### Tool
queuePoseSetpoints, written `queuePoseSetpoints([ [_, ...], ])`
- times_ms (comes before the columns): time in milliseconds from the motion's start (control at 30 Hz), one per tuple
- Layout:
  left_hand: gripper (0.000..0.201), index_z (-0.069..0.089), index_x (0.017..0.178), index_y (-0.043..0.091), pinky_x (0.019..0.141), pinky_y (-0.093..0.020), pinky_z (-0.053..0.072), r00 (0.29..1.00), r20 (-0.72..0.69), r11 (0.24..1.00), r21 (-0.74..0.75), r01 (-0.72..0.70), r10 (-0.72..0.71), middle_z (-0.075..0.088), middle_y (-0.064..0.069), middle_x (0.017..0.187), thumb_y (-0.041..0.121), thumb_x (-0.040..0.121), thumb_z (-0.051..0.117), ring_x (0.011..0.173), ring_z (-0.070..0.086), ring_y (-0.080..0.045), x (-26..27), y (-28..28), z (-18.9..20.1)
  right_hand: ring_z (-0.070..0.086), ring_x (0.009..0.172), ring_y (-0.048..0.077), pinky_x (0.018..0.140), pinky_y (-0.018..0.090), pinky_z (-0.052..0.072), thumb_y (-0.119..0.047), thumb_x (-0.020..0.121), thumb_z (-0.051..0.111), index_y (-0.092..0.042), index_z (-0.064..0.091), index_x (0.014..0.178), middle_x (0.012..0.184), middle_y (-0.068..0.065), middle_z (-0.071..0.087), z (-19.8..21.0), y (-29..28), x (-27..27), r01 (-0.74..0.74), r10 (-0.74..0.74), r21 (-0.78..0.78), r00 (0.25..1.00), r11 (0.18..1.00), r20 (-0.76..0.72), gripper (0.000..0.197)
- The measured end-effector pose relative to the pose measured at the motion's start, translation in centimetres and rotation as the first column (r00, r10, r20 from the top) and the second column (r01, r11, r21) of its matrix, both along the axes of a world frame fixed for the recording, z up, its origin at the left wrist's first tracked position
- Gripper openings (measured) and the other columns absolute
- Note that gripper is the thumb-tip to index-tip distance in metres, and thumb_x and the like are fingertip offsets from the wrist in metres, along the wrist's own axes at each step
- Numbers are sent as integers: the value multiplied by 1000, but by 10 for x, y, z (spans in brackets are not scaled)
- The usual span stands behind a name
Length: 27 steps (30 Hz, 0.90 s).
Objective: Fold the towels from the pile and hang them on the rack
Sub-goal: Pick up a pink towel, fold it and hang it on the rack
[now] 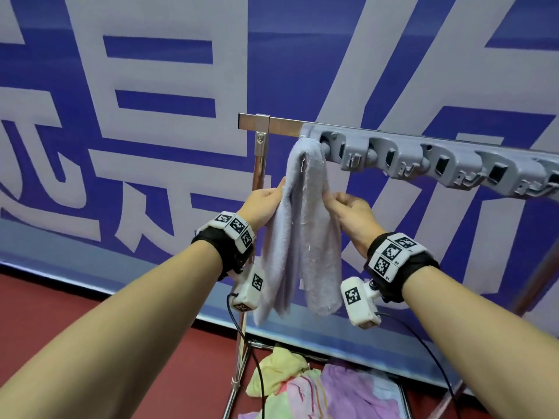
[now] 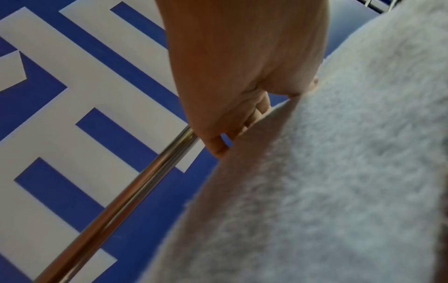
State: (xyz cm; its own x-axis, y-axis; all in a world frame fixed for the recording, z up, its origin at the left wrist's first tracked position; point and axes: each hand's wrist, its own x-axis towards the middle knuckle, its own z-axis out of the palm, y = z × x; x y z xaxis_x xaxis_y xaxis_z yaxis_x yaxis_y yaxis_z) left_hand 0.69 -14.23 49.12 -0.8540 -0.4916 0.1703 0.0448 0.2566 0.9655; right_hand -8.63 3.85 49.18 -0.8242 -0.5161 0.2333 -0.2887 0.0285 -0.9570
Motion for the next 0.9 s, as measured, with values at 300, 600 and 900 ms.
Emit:
queuePoseSetpoints([
  [300,28,65,101,4,59,-29,49,952,299,983,-182,-6,61,66,-6,83,30,97,57,72,57,-18,24,22,-129,67,94,16,71,25,52,-21,96,71,-6,64,125,108,8,70,-112,28,10,-15,-13,270,995,963,103,33],
  [600,37,67,91,3,68,-36,56,866,494,990,-141,-8,78,73,-19,94,40,95,58,78,67,-28,25,66,-342,62,80,17,78,26,48,-15,90,75,-20,68,95,79,-6,65,-360,97,14,-26,-48,623,994,782,101,10],
  [900,6,60,91,16,84,-30,48,789,615,986,-124,111,-12,65,1,90,12,92,64,86,60,-20,-21,112,-515,47,133,25,103,41,46,-26,97,57,-21,49,142,143,3,54,-543,116,7,-92,249,919,968,382,-7,46],
])
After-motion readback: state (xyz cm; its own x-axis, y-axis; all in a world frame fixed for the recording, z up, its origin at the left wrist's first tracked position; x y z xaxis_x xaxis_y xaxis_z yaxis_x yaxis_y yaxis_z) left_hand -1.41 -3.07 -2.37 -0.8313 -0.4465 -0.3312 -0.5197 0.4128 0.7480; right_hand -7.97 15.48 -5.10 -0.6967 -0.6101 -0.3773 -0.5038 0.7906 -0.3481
